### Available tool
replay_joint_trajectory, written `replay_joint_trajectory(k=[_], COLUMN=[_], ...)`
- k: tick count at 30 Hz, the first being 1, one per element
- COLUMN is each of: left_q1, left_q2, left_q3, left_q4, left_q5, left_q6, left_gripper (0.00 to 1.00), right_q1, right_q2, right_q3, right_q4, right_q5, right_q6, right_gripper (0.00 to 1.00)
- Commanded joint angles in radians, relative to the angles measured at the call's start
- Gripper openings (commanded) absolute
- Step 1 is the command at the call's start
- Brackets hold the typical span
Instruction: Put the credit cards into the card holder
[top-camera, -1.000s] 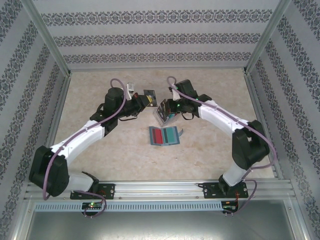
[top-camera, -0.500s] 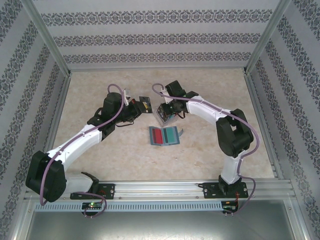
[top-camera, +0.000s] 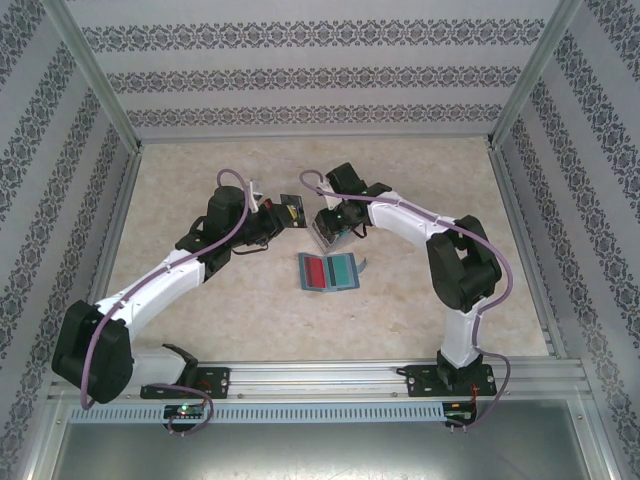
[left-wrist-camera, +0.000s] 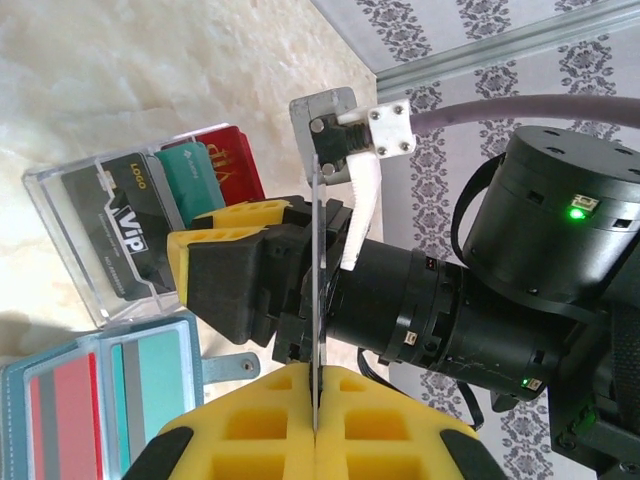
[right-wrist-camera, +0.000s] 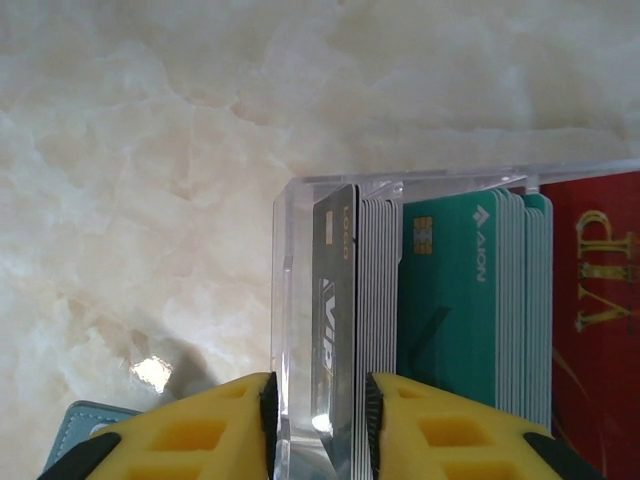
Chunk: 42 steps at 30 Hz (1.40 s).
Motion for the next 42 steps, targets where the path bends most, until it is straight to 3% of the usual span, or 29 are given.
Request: replay_joint_trajectory(k=[1, 3, 8, 11, 20, 31, 36, 40, 42], left_q1=[0.011, 0.009, -0.001, -0.008, -0.023, -0.04, -0.04, -0.041, -0.041], left_q2=[0.019, 0.038, 0.142, 0.2, 0.302, 0.334, 0.329, 0.318, 0.305], left_q3=[-0.007, -0.009, 0.025, 0.058, 0.111, 0.13, 0.115, 0.102, 0.098], left_q4=[0.093, 0.148, 0.311, 0.405, 0.593, 0.655, 0.674, 0.634, 0.573], left_q5=[0.055, 0.094, 0.202, 0.245, 0.31, 0.342, 0.336, 0.33, 0.325], left_q6=[-0.005, -0.011, -0.063, -0.111, -0.243, -0.291, -0.303, -0.286, -0.257], left_gripper=[0.04, 0.04, 0.03, 0.03, 0.04, 0.05, 0.1, 0.23, 0.41], right_q1=[-0.032, -0.081, -0.236, -0.261, -0.254, -0.212, -0.218, -0.237, -0.255], right_q2=[-0.139, -0.23, -0.445, -0.506, -0.486, -0.405, -0.417, -0.46, -0.487], right_q3=[-0.058, -0.126, -0.357, -0.393, -0.45, -0.418, -0.429, -0.466, -0.494], right_q4=[0.023, 0.07, 0.327, 0.381, 0.674, 0.768, 0.774, 0.751, 0.743], right_q5=[-0.012, -0.071, -0.363, -0.45, -0.635, -0.666, -0.647, -0.6, -0.584], right_q6=[0.106, 0.206, 0.504, 0.598, 0.857, 0.91, 0.905, 0.886, 0.879], right_gripper=[0.3, 0.29, 0.3, 0.36, 0.37, 0.34, 0.12, 0.0, 0.0])
